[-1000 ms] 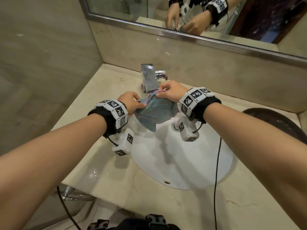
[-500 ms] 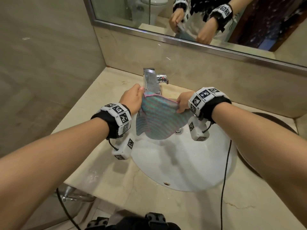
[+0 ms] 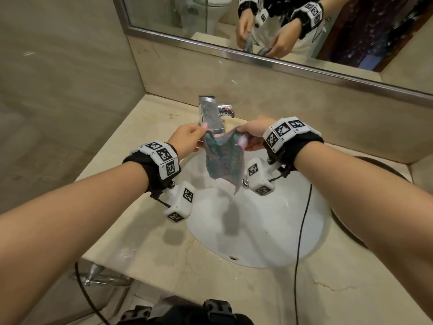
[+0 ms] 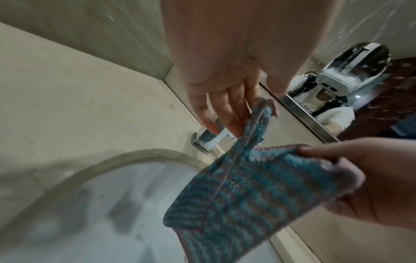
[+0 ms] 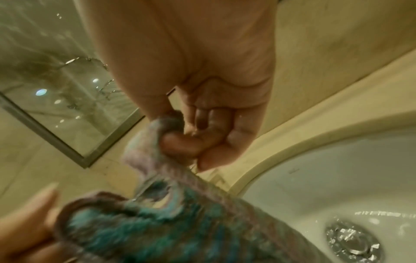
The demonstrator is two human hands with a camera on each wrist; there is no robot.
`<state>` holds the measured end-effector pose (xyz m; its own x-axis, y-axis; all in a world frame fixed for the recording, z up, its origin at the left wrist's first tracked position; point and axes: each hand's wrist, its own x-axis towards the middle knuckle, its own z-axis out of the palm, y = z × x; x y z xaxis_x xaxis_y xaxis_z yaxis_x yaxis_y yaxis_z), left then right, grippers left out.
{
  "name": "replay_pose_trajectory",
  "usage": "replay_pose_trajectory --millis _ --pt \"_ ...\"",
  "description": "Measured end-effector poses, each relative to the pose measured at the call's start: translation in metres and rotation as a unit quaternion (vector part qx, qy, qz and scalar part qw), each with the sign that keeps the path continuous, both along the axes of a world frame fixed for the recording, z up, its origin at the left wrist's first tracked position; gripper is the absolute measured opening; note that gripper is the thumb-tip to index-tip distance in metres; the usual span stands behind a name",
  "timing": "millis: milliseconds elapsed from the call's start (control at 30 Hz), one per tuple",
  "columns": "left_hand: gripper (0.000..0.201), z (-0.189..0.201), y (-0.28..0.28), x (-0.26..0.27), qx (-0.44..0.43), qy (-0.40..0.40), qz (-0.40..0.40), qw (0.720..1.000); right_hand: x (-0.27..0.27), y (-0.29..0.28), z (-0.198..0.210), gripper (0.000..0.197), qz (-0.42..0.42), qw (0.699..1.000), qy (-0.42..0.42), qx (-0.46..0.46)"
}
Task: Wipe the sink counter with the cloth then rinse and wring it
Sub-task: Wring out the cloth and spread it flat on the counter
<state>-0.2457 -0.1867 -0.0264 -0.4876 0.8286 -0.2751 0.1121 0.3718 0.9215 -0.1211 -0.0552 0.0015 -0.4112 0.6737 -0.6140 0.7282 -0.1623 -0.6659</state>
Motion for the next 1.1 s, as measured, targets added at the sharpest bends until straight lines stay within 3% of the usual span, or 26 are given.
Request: replay_pose_trajectory --millis 133,233,367,533,733,833,933,1033,1100 --pt "0.016 0.002 0.003 0.009 0.017 0.016 -0.067 0.998 -0.01 -0.01 0.006 0.02 -0.003 0.998 0.049 -0.046" --pt "0.036 0.003 0.008 0.013 0.008 0.054 -0.101 0.993 -0.01 -0.013 0.011 0.013 0.035 0.992 0.085 -0.081" --pt "0.028 0.001 0.013 0.015 0.01 0.11 -0.064 0.992 0.001 -0.013 0.013 0.034 0.082 0.987 0.116 -0.081" --pt "0.043 0.002 0.018 0.018 -0.007 0.137 -0.078 0.987 0.011 -0.012 0.009 0.038 0.09 0.973 0.167 -0.132" --pt "0.018 0.003 0.024 0.01 -0.011 0.147 -0.069 0.987 0.011 -0.016 0.007 0.037 0.131 0.984 0.12 0.012" --pt "0.027 0.002 0.024 0.009 0.004 0.136 -0.067 0.988 0.014 -0.012 -0.001 0.037 0.179 0.97 0.043 0.161" --pt "0.027 0.005 0.023 0.01 0.026 0.105 -0.069 0.992 0.02 -0.013 -0.013 0.027 0.22 0.963 -0.007 0.153" --pt "0.025 0.015 0.019 0.012 0.061 0.026 -0.061 0.996 0.022 -0.017 -0.031 0.06 0.286 0.948 -0.074 0.121" --pt "0.024 0.019 0.016 0.012 0.075 -0.013 -0.059 0.995 0.02 -0.024 -0.046 0.072 0.281 0.954 -0.052 0.092"
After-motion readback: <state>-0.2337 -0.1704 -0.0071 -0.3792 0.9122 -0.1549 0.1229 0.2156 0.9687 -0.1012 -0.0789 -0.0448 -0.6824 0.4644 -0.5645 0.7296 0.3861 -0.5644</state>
